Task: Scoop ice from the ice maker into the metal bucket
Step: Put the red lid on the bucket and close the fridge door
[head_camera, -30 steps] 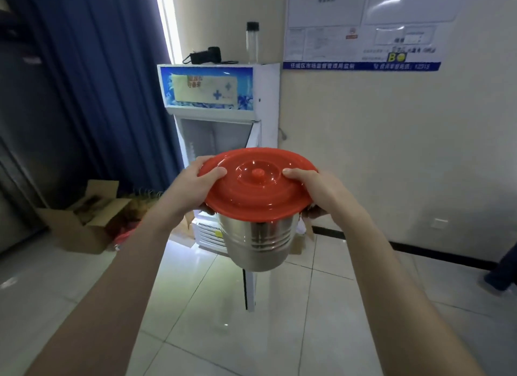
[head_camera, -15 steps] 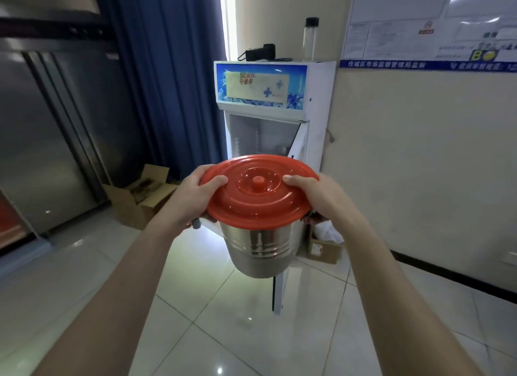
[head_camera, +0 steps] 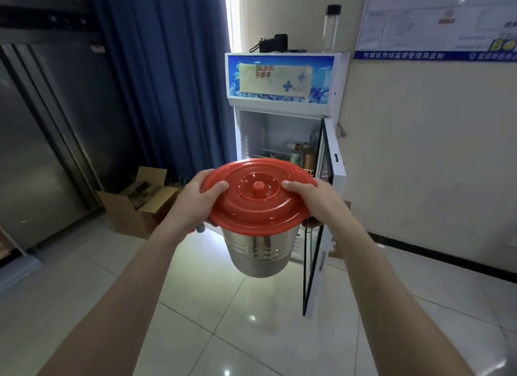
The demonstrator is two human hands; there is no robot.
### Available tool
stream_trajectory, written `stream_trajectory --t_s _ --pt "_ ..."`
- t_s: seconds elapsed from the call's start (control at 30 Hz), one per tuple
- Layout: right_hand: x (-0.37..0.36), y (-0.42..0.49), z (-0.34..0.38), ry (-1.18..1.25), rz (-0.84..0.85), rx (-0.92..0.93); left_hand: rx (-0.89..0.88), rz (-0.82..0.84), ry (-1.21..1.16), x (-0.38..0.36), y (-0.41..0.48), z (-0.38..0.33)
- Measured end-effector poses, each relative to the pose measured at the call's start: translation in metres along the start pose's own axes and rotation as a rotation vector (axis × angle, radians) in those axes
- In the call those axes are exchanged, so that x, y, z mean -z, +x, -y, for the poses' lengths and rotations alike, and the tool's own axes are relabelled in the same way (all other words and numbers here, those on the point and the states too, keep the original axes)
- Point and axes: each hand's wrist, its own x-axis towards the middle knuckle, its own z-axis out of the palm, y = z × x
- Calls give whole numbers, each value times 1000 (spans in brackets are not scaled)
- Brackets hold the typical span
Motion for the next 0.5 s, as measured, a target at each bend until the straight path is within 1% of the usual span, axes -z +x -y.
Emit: stream_trajectory --t_s 0.13,0.23,0.4,0.5 --pt "-49 9 17 39 -47 -35 9 40 -14 39 31 28" --pt "-77 17 22 58 -83 -44 -4 96 26 55 56 46" --pt "-107 51 25 35 -133 -83 15 136 -26 61 109 75" --pt "-116 79 25 19 -158 -103 -7 176 -28 55 144 87"
